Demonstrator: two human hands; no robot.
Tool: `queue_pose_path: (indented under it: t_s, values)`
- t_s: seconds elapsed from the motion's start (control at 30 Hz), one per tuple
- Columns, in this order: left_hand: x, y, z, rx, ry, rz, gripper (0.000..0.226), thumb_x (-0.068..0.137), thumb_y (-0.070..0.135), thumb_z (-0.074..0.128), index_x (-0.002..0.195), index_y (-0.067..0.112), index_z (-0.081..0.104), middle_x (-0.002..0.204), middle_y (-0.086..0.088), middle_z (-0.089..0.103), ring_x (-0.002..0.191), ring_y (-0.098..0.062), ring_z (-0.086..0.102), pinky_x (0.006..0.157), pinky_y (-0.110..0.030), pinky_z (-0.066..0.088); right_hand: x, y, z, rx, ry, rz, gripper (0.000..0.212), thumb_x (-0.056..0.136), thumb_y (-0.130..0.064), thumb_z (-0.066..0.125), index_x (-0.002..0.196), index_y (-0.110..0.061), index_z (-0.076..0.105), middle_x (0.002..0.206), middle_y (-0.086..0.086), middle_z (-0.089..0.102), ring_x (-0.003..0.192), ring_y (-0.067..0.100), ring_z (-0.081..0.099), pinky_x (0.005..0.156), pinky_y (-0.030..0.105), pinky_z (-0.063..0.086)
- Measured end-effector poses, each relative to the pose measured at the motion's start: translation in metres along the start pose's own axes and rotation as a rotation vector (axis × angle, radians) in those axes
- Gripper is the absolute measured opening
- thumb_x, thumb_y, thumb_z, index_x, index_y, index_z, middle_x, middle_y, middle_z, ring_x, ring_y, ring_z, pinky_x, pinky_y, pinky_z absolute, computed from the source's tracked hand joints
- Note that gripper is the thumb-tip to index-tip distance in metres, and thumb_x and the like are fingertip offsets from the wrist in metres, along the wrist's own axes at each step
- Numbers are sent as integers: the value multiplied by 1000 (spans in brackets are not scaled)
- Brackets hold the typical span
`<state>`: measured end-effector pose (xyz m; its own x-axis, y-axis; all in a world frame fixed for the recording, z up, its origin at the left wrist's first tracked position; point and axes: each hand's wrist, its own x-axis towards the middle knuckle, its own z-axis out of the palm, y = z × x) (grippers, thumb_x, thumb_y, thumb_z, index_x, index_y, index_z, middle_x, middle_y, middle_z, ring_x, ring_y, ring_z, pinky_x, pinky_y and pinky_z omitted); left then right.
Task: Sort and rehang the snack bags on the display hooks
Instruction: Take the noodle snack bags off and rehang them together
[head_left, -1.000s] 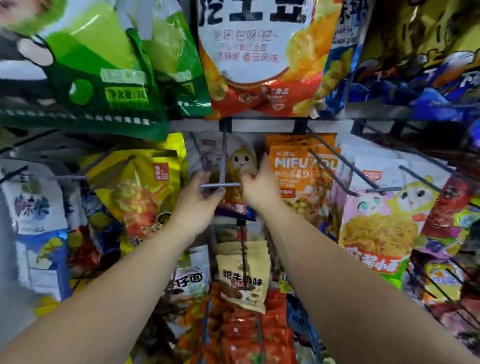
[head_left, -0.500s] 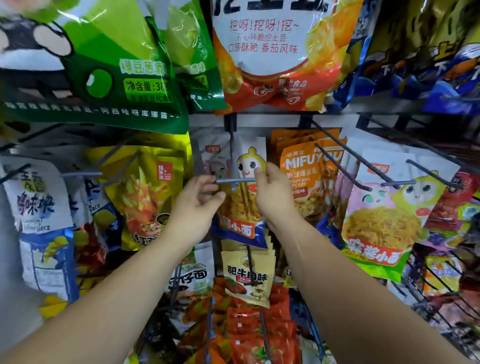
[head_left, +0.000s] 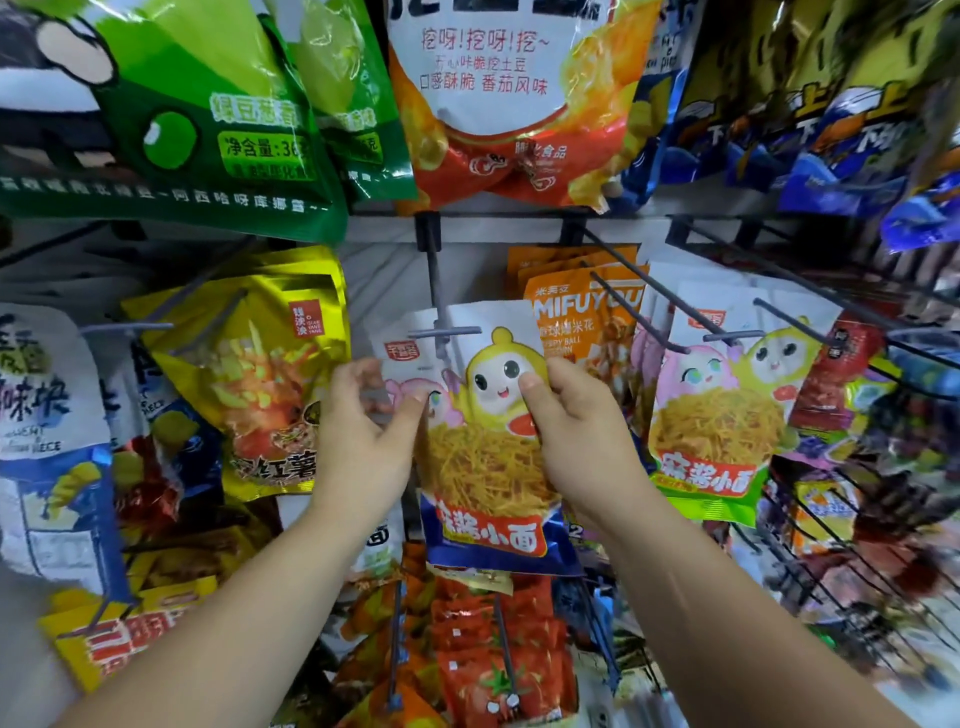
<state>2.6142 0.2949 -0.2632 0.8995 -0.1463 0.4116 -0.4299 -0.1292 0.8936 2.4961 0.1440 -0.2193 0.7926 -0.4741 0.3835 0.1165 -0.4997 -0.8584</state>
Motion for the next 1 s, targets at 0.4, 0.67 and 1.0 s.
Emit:
queue_pose_path:
  t_s: [0.4,0.67,1.0]
  values:
    - [-43,11,38,-457,267,-103,14,104,20,54,92,23,59,83,8,73,79,-13,71,73,-32,57,-31,-3,-29,83,-131,-91,36,107,-24,51,77,-3,51,64,4,45,57,2,45,57,25,38]
    - [-67,34,28,-305,497,-78,32,106,18,52,75,22,46,59,22,62,58,7,54,58,-15,45,-34,-16,-35,76,-177,-257,46,105,-26,53,64,-25,31,54,-9,34,53,9,36,54,37,29]
    - [-117,62,24,-203,520,-115,34,105,20,54,72,22,47,64,13,56,60,-5,53,56,-24,43,-43,15,-68,240,-331,-105,40,103,-33,52,73,-7,50,59,-4,52,55,10,50,55,38,40]
